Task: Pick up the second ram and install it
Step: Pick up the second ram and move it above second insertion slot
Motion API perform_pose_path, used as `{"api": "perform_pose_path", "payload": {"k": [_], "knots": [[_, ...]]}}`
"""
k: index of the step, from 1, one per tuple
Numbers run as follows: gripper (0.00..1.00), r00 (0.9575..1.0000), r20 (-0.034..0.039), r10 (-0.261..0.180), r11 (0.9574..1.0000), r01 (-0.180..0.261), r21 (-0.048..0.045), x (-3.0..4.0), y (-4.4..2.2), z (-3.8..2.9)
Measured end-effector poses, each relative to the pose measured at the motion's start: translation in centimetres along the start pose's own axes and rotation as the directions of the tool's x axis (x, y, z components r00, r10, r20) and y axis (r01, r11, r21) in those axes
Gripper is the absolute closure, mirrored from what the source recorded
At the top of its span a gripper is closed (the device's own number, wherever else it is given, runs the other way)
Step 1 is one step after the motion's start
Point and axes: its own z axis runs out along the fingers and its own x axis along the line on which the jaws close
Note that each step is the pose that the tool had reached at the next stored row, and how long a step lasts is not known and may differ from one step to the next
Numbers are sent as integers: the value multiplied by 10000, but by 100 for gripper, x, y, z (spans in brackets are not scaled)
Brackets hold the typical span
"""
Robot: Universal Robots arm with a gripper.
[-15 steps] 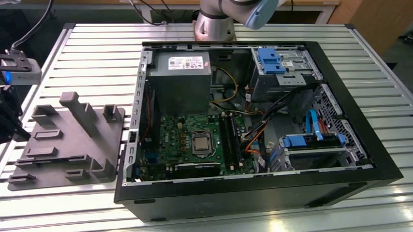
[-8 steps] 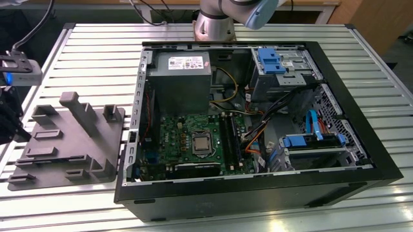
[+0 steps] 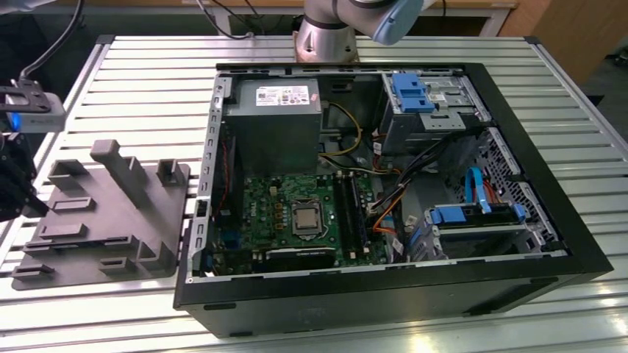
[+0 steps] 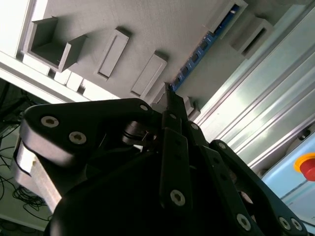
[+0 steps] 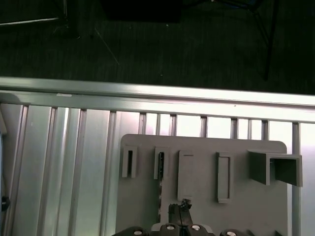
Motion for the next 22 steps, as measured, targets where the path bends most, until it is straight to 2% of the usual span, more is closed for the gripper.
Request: {"api": "perform_pose_path", "payload": {"k": [22], "knots": [[89,10000,0,-1,10000,1,1,28,-10,106]]}}
